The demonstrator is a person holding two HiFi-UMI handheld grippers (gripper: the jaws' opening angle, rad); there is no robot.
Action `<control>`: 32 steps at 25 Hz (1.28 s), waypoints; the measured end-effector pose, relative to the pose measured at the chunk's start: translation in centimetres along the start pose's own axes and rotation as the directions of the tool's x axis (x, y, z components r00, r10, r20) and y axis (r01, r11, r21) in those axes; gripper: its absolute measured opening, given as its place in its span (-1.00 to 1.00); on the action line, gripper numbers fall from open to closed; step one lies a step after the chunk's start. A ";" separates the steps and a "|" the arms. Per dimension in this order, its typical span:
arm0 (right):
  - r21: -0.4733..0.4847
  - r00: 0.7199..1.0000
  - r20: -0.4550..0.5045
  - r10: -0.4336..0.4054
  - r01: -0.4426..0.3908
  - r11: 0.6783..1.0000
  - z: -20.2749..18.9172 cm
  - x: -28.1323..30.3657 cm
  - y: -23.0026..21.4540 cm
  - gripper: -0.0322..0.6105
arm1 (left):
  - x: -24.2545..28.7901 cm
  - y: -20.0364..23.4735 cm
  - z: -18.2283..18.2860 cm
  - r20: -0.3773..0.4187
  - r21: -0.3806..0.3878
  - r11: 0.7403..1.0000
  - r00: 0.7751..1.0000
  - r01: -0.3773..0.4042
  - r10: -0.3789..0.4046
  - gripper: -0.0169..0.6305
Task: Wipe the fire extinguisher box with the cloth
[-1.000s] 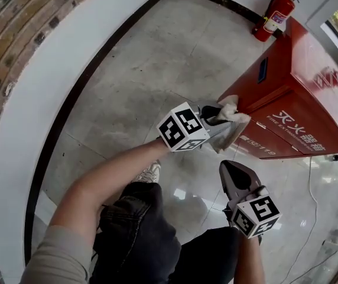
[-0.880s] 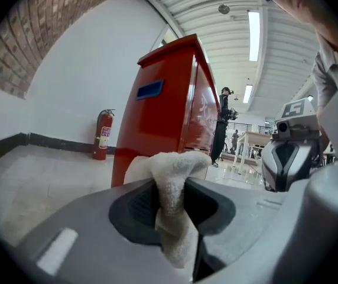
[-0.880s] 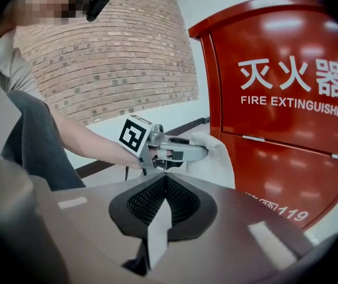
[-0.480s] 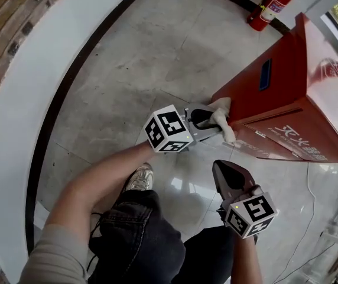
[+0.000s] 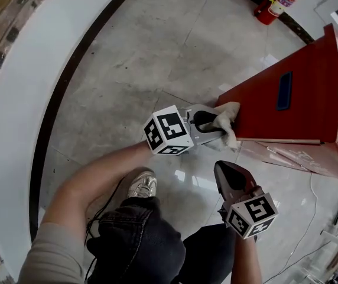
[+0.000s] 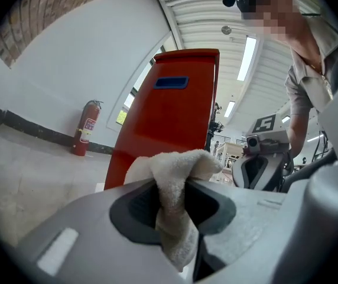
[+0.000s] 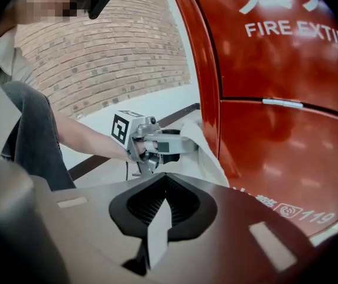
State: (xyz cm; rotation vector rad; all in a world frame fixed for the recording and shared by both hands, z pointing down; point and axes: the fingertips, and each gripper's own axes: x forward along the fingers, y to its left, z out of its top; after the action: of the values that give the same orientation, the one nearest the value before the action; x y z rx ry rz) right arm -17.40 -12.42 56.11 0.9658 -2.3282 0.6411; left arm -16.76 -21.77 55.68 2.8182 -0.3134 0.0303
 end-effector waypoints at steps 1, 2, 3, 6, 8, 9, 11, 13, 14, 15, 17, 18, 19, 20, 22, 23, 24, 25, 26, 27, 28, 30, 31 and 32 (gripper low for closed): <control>0.003 1.000 -0.002 0.000 0.000 1.000 0.1 0.4 0.0 -0.82 | 0.2 0.5 -0.3 -0.009 0.000 1.000 1.000 -0.003 0.003 -0.63; 0.005 1.000 -0.003 0.000 0.000 1.000 0.3 0.7 0.0 -0.82 | 0.4 1.1 -0.6 -0.015 -0.003 1.000 1.000 -0.007 0.007 -0.63; 0.005 1.000 -0.004 0.000 0.000 1.000 0.4 1.1 0.0 -0.82 | 0.7 1.7 -0.8 -0.016 -0.007 1.000 1.000 -0.013 0.013 -0.63; -0.007 1.000 -0.008 -0.005 0.005 1.000 0.9 1.9 -0.1 -0.82 | 1.4 4.2 -0.6 0.000 -0.019 0.999 0.999 -0.044 0.044 -0.63; -0.007 1.000 -0.008 -0.012 0.012 1.000 1.1 2.3 -0.4 -0.82 | 2.1 6.1 -0.2 0.007 -0.016 0.998 0.998 -0.066 0.067 -0.63; -0.002 1.000 -0.008 -0.015 0.015 1.000 1.1 2.4 -0.5 -0.82 | 2.5 7.1 -0.1 0.006 -0.013 0.997 0.997 -0.075 0.075 -0.63; 0.010 1.000 -0.007 -0.022 0.022 1.000 1.1 2.7 -0.7 -0.82 | 3.3 9.0 0.2 -0.003 -0.005 0.996 0.996 -0.092 0.092 -0.63; 0.021 1.000 -0.008 -0.029 0.029 0.999 1.1 2.9 -1.0 -0.82 | 4.0 11.0 0.4 -0.015 0.003 0.994 0.994 -0.112 0.112 -0.63; 0.024 0.999 -0.009 -0.034 0.034 0.999 1.1 3.0 -1.0 -0.82 | 4.4 12.0 0.5 -0.022 0.006 0.992 0.992 -0.123 0.123 -0.63; 0.025 0.999 -0.011 -0.040 0.040 0.999 1.0 3.1 -1.1 -0.82 | 4.7 13.0 0.6 -0.030 0.009 0.991 0.990 -0.135 0.135 -0.63; 0.013 0.998 -0.022 -0.060 0.060 0.998 0.7 3.2 -1.3 -0.82 | 5.4 14.8 0.3 -0.052 0.010 0.987 0.985 -0.163 0.164 -0.63; 0.000 0.997 -0.029 -0.073 0.073 0.997 0.6 3.2 -1.4 -0.82 | 5.7 15.7 -0.1 -0.070 0.012 0.983 0.980 -0.183 0.184 -0.63; -0.017 0.995 -0.038 -0.088 0.088 0.996 0.4 3.3 -1.5 -0.82 | 6.0 16.7 -0.7 -0.095 0.015 0.978 0.973 -0.209 0.210 -0.63; -0.036 0.993 -0.048 -0.106 0.105 0.994 0.2 3.4 -1.7 -0.82 | 6.2 17.6 -1.4 -0.125 0.018 0.971 0.963 -0.240 0.240 -0.63; -0.081 0.987 -0.071 -0.146 0.141 0.987 -0.2 3.6 -2.0 -0.82 | 6.6 19.3 -3.2 -0.190 0.021 0.953 0.935 -0.302 0.300 -0.63; -0.104 0.983 -0.083 -0.164 0.155 0.982 -0.4 3.6 -2.1 -0.82 | 6.8 19.8 -4.3 -0.223 0.021 0.946 0.921 -0.323 0.319 -0.63; -0.125 0.980 -0.094 -0.177 0.165 0.978 -0.6 3.6 -2.1 -0.82 | 6.9 20.0 -5.3 -0.258 0.020 0.942 0.908 -0.336 0.330 -0.63; -0.139 0.978 -0.104 -0.183 0.168 0.976 -0.8 3.5 -1.9 -0.82 | 7.0 20.0 -6.4 -0.287 0.018 0.939 0.898 -0.343 0.333 -0.63; -0.149 0.977 -0.111 -0.182 0.165 0.975 -1.0 3.4 -1.7 -0.82 | 7.1 19.8 -7.3 -0.304 0.006 0.938 0.892 -0.348 0.333 -0.63; -0.155 0.977 -0.115 -0.178 0.159 0.975 -1.2 3.2 -1.6 -0.82 | 7.1 19.7 -7.7 -0.305 -0.017 0.935 0.893 -0.353 0.332 -0.63; -0.159 0.978 -0.116 -0.173 0.154 0.975 -1.3 3.1 -1.5 -0.82 | 7.0 19.6 -7.8 -0.293 -0.046 0.933 0.897 -0.358 0.330 -0.63; -0.162 0.978 -0.115 -0.172 0.152 0.975 -1.4 2.7 -1.5 -0.82 | 6.8 19.1 -7.5 -0.271 -0.082 0.933 0.909 -0.351 0.318 -0.64; -0.159 0.978 -0.115 -0.172 0.153 0.975 -1.6 2.4 -1.5 -0.82 | 6.5 18.5 -7.7 -0.274 -0.092 0.936 0.913 -0.339 0.304 -0.65; -0.154 0.978 -0.115 -0.172 0.154 0.976 -1.8 2.0 -1.5 -0.82 | 6.2 17.7 -8.2 -0.282 -0.104 0.940 0.916 -0.326 0.287 -0.65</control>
State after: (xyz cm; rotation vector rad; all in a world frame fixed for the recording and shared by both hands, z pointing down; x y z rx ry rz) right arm -16.99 -13.26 59.00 1.0059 -2.1245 0.4477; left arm -14.43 -37.11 69.12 2.5488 -0.6629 0.4285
